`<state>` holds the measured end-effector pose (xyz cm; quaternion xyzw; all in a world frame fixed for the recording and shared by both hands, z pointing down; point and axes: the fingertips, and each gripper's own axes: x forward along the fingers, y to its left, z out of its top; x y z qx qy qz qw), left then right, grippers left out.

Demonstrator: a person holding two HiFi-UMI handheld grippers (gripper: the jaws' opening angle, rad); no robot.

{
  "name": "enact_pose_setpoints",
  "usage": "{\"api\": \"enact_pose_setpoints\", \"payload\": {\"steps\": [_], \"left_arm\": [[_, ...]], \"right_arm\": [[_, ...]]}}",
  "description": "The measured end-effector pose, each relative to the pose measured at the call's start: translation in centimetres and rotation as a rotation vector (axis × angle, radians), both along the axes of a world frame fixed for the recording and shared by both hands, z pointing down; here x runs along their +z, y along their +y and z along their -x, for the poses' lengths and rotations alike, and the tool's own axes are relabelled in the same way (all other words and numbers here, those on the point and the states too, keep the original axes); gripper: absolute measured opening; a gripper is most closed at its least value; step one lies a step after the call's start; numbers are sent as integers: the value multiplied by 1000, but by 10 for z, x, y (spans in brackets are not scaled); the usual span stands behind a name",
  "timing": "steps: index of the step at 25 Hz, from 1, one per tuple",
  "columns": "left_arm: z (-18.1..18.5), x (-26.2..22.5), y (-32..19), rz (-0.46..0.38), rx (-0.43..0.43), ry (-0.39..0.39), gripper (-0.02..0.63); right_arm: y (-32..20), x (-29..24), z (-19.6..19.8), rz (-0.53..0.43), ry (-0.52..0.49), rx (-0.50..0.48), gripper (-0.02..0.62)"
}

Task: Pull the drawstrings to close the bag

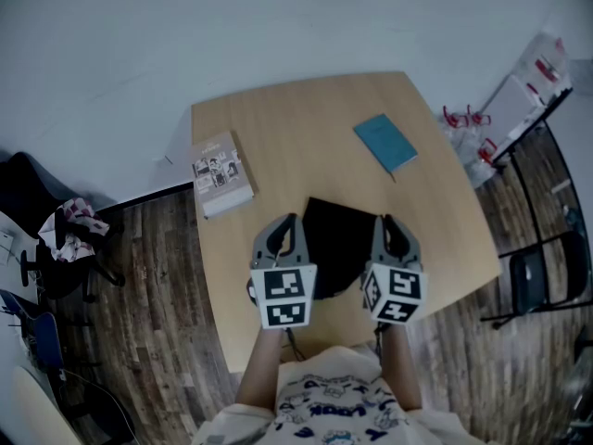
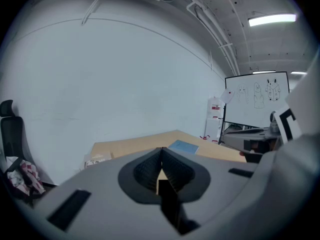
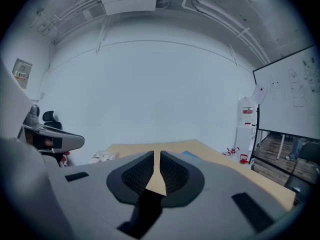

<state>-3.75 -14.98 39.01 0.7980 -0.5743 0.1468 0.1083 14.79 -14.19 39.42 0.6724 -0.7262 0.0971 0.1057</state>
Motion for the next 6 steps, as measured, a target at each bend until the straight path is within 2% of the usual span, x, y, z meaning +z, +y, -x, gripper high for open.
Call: {"api": "enact_pose_setpoints", "payload": {"steps": [6], "left_arm": [[-2, -1, 1, -3, 4, -9, 2]], "right_arm": [[1, -1, -2, 0, 3, 6, 38]]}}
